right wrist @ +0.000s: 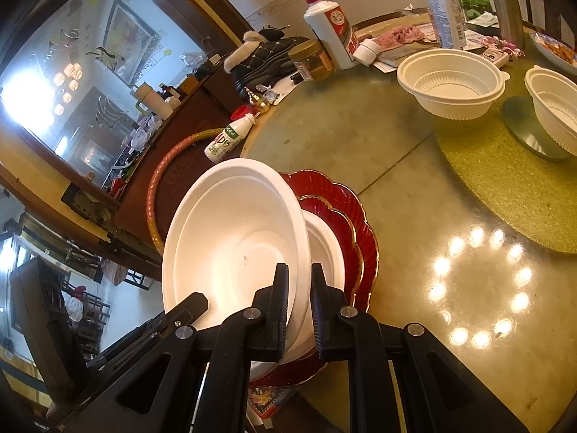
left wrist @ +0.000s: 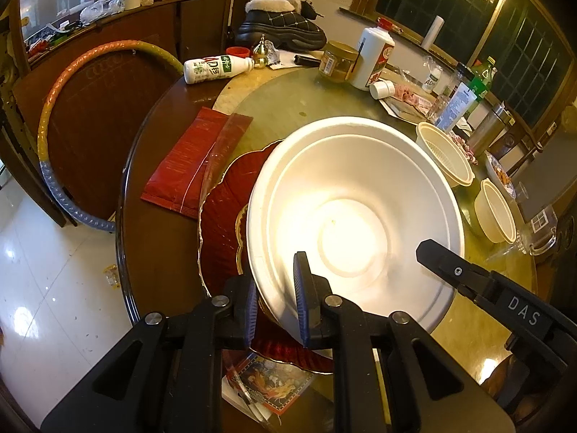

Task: Organize plates and bowls
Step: 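Open both tools to release the bowl onto the stack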

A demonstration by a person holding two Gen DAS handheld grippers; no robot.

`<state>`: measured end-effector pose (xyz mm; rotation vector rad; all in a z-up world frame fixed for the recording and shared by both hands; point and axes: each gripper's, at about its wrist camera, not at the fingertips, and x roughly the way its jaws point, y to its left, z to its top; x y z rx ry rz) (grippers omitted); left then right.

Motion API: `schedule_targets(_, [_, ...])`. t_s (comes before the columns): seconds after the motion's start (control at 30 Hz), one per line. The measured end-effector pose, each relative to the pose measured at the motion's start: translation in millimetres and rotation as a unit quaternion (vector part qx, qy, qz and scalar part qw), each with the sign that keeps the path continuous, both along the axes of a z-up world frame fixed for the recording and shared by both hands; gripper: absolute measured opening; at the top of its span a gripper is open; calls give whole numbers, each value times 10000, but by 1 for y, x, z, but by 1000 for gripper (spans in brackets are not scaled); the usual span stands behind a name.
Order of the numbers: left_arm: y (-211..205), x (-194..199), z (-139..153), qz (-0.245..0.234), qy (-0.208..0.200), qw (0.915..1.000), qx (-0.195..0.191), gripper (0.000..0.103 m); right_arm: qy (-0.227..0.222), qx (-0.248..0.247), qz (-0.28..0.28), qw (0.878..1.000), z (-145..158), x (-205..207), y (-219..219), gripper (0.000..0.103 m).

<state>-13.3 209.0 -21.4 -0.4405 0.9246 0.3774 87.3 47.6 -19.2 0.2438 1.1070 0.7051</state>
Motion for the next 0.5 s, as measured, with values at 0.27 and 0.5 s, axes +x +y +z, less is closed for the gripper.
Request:
schedule_targets(0.27, [0,0,1,-7,8,10000,1,14,36,0,-13,10000,-2,0,0,14])
schedule_targets(0.5, [2,-3,4,132,-140,9998,-16,20,-61,163,-19,9998,4,-3,-2,32])
